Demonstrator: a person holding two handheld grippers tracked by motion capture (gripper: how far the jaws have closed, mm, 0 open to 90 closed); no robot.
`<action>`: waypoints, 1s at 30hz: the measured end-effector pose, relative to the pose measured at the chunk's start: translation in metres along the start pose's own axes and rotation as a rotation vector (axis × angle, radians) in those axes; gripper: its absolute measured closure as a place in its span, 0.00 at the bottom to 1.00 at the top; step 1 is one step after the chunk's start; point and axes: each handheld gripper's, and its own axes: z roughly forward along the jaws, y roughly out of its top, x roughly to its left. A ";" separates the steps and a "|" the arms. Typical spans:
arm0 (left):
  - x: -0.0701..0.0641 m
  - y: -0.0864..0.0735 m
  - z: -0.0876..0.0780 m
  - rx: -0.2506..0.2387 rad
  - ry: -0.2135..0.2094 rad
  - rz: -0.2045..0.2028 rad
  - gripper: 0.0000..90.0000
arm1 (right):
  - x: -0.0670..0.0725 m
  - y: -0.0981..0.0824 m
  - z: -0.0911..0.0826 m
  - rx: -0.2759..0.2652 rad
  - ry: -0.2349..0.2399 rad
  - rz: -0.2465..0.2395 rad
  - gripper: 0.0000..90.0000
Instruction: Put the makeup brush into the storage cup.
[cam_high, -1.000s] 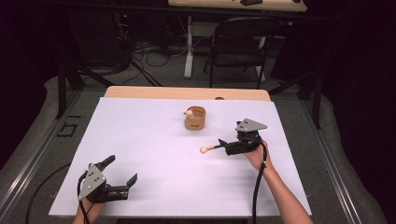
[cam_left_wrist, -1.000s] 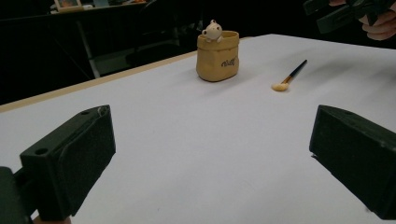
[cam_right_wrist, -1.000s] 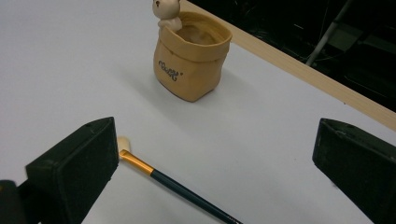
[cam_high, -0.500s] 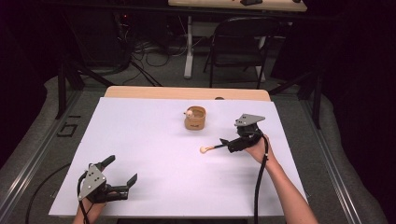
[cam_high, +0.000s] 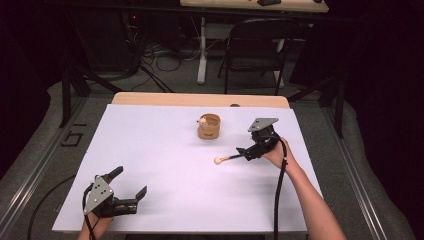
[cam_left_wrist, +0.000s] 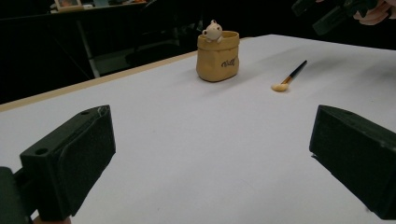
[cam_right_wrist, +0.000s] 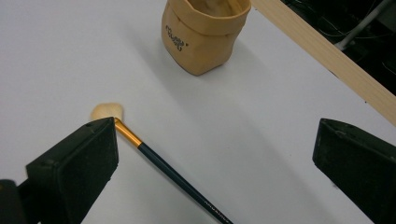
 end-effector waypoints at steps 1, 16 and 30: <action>0.000 0.000 0.000 0.000 0.000 0.000 0.00 | -0.001 0.001 0.000 -0.010 0.003 -0.001 0.00; 0.000 0.000 0.000 0.001 0.000 -0.001 0.00 | -0.003 0.018 0.007 0.093 0.067 -0.130 0.00; 0.000 0.000 0.000 -0.001 -0.002 -0.001 0.00 | 0.004 0.021 0.022 0.205 0.151 -0.243 0.00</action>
